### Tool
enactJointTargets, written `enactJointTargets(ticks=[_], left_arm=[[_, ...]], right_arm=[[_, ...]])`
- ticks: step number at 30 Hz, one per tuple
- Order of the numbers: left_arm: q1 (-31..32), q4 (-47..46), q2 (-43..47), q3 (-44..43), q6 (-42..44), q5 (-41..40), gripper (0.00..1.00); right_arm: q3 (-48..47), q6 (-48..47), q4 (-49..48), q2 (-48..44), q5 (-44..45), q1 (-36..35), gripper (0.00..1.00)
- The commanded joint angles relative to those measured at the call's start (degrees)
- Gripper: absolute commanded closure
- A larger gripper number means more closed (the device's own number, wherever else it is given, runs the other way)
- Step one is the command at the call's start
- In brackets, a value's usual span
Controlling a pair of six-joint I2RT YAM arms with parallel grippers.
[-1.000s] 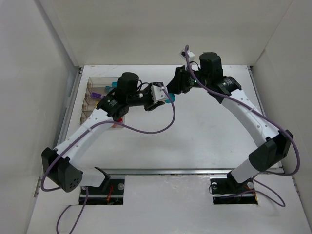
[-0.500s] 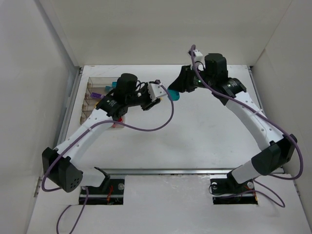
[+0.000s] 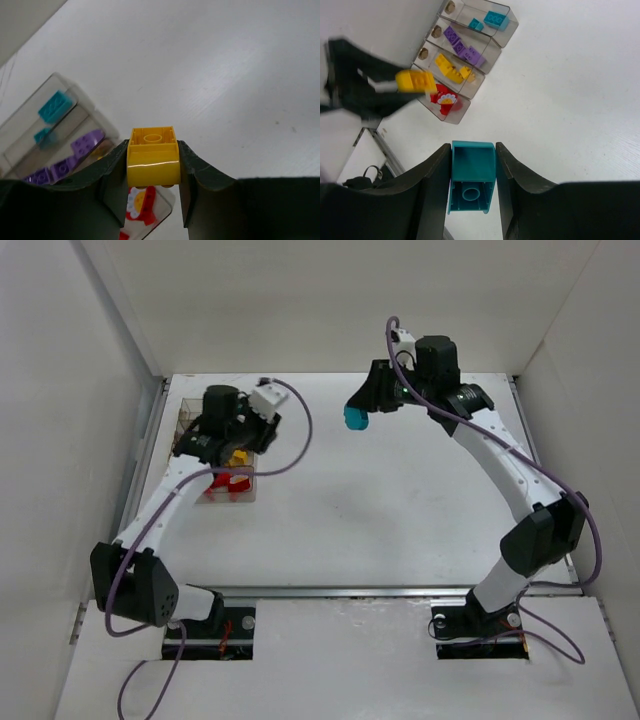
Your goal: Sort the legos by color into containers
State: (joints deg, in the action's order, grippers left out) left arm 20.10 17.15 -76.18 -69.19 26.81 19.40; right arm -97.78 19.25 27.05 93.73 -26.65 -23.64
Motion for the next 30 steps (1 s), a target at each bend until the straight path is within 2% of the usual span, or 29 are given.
enactJointTargets(ticks=[1,4,7,11,16,21,25,30], left_arm=[[-13.7,-4.1,-3.3,1.3,-10.4,-4.0,1.0],[-23.6,-4.8,-9.0,-0.5,-14.9,0.1,1.0],[-28.8,-3.3,-12.5,-2.5,-16.1,4.9,1.0],[-34.2,-6.7,-13.0,-0.9,-15.1,5.7,1.0],[-37.6,-8.4,-16.8,-0.2,-11.3,4.2,1.0],[-38.9,-4.3,-22.7,-6.7,-10.3,6.9,0.99],[-39.4,-2.8,-23.7,-7.3,-9.8,6.9,0.85],[-39.4,-3.3,-24.3,-6.7,-10.5,2.4,0.81]], right_arm=[[-4.2,-0.5,-1.0,1.7,-2.7,-0.2,1.0],[-6.5,-0.5,-0.5,4.4,-3.4,-0.2,1.0],[-9.5,-0.5,0.8,6.8,-3.9,-0.2,1.0],[-12.9,-0.5,1.4,9.7,-5.2,0.3,1.0],[-20.2,-0.5,2.8,15.5,-6.4,0.3,1.0],[-25.2,-0.5,5.1,18.9,-7.0,0.9,1.0],[-26.0,-0.5,5.1,19.6,-7.0,0.9,1.0],[-26.0,0.0,5.1,20.1,-7.0,0.9,1.0]])
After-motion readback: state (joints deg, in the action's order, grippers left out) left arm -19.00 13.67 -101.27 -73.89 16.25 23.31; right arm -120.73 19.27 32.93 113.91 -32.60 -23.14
